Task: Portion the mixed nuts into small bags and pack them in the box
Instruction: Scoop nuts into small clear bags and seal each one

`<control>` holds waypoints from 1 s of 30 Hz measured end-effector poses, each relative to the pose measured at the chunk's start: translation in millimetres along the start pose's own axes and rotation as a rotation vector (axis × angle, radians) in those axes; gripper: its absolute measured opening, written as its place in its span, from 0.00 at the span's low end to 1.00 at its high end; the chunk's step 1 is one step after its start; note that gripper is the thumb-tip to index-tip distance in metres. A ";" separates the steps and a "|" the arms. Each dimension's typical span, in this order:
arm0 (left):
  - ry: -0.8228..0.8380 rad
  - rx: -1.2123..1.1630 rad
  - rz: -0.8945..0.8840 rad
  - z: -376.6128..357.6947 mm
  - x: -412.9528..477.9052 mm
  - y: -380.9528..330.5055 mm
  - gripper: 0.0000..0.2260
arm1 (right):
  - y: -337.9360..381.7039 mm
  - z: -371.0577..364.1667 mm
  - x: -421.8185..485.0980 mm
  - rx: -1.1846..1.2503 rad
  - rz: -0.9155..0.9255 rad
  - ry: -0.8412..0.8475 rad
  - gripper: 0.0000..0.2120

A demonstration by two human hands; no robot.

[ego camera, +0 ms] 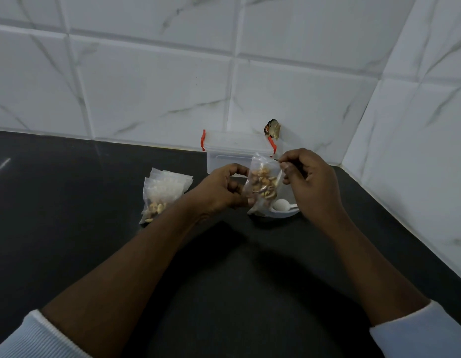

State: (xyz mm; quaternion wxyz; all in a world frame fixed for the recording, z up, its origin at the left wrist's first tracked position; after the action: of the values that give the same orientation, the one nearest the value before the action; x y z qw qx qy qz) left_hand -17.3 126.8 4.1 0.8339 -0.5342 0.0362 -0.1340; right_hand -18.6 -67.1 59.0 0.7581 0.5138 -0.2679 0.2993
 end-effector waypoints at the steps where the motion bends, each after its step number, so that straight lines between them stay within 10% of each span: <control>1: 0.015 0.002 -0.001 0.3 -0.1 -0.9 0.27 | 0.9 -0.8 -0.1 0.003 0.003 0.002 0.08; 30: 0.104 0.217 0.049 11.9 -5.9 0.1 0.34 | 3.4 -15.9 -5.6 0.012 0.063 0.098 0.06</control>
State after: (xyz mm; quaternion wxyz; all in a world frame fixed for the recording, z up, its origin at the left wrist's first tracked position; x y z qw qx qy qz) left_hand -20.5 138.9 8.6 0.8868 -0.4321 0.0778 -0.1442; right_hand -23.3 -52.1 51.9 0.7574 0.4945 -0.2445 0.3495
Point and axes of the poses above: each hand's wrist, its own x-axis towards the middle knuckle, its own z-axis out of the back of the hand, y = z × x, the point moved 5 cm from there along x, towards the middle knuckle, and after that the axes turned 12 degrees about x, right-handed, at the moved point
